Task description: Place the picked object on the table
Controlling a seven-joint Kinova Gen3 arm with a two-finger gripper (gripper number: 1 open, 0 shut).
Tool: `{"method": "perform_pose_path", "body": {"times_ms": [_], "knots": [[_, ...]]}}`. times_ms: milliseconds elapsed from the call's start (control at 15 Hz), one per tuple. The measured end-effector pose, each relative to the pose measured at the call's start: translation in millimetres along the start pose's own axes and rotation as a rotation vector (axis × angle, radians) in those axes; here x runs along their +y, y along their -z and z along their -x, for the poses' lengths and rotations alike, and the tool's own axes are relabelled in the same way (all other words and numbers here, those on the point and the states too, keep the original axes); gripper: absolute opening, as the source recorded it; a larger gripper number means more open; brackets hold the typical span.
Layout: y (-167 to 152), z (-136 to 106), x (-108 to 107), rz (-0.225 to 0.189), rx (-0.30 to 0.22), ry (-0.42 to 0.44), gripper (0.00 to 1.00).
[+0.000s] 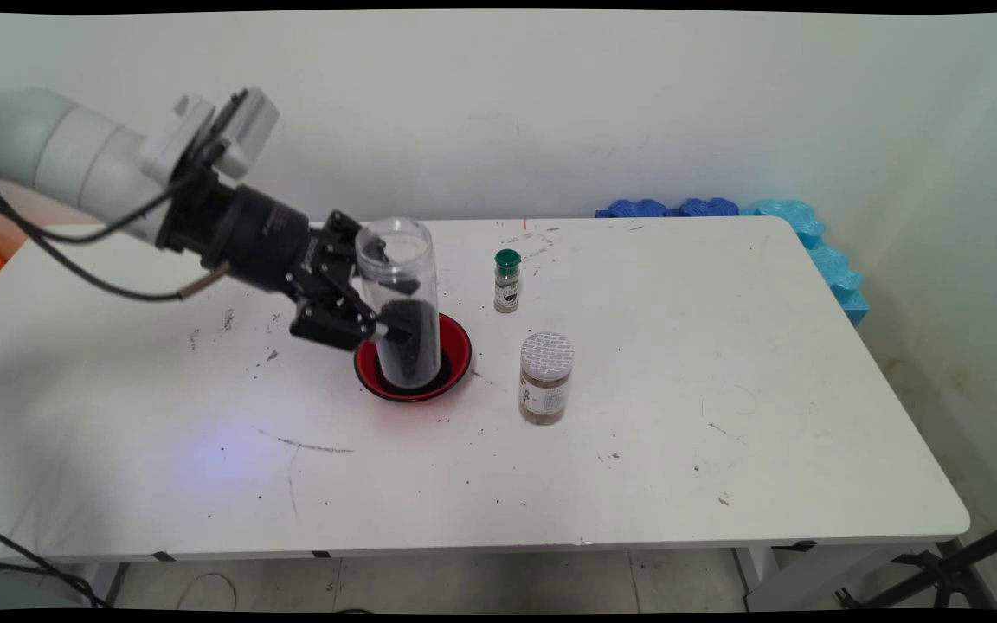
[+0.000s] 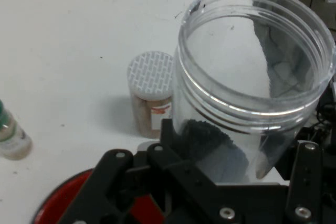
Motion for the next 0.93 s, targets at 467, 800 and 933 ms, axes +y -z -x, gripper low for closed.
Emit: {"method": "perform_pose_path", "body": {"times_ms": [467,800,933], "knots": [[-36.6,31.1,23.3,0.012,0.013,0.079,0.00],[-63.4,56.1,28.8,0.001,0.014,0.119,0.00],[-73.1,65.2,30.1,-0.003,0.013,0.128,0.00]]}}
